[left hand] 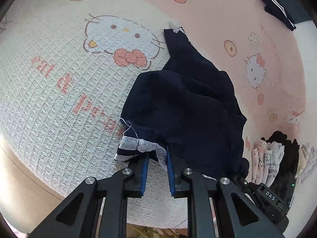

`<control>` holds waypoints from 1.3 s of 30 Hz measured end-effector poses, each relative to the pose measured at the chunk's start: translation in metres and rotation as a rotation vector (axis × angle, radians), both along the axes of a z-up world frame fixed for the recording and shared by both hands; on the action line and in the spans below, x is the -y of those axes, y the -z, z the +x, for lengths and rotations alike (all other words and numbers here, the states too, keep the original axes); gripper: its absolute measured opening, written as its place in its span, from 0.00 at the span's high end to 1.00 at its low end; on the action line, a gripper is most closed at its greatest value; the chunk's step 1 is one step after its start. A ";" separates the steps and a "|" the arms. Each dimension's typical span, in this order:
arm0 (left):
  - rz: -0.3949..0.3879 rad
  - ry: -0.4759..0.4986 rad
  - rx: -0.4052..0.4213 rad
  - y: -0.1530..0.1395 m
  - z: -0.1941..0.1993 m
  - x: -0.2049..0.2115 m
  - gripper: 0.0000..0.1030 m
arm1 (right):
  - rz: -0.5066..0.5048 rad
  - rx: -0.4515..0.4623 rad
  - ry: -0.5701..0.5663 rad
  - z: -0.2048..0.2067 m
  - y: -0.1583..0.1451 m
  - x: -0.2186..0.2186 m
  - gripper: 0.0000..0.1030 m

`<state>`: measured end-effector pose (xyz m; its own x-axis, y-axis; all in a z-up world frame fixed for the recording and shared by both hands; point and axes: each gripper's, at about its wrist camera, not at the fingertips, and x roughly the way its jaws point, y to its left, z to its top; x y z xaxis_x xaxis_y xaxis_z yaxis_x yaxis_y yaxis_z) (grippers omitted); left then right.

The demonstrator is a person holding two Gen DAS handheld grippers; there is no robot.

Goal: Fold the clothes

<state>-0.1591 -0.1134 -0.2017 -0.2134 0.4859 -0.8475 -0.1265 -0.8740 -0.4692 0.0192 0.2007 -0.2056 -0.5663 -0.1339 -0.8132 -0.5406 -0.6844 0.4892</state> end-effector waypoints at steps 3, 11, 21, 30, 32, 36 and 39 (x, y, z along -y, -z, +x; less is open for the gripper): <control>-0.055 0.030 -0.061 -0.009 0.006 -0.001 0.85 | 0.096 0.002 -0.048 0.000 -0.011 0.007 0.84; -0.083 0.029 -0.086 -0.014 0.013 0.012 0.87 | 0.091 0.065 -0.075 0.010 -0.009 0.004 0.84; -0.154 0.091 -0.084 -0.008 0.028 0.010 0.88 | 0.092 0.153 -0.090 0.020 0.007 0.007 0.84; -0.162 0.133 -0.099 -0.013 0.039 0.012 0.88 | 0.068 0.134 -0.082 0.026 0.008 0.003 0.83; -0.118 0.137 -0.092 -0.014 0.040 0.014 0.88 | 0.078 0.130 -0.077 0.025 0.006 0.001 0.78; 0.003 0.118 -0.042 -0.017 0.035 0.022 0.88 | 0.127 0.082 -0.067 0.025 -0.007 -0.001 0.52; 0.031 0.070 0.010 -0.019 0.027 0.023 0.75 | 0.153 0.054 -0.077 0.023 -0.017 -0.001 0.51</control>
<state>-0.1317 -0.1368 -0.1827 -0.1691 0.5253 -0.8339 -0.1821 -0.8482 -0.4974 0.0419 0.2021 -0.1884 -0.5139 -0.0476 -0.8565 -0.5066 -0.7889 0.3479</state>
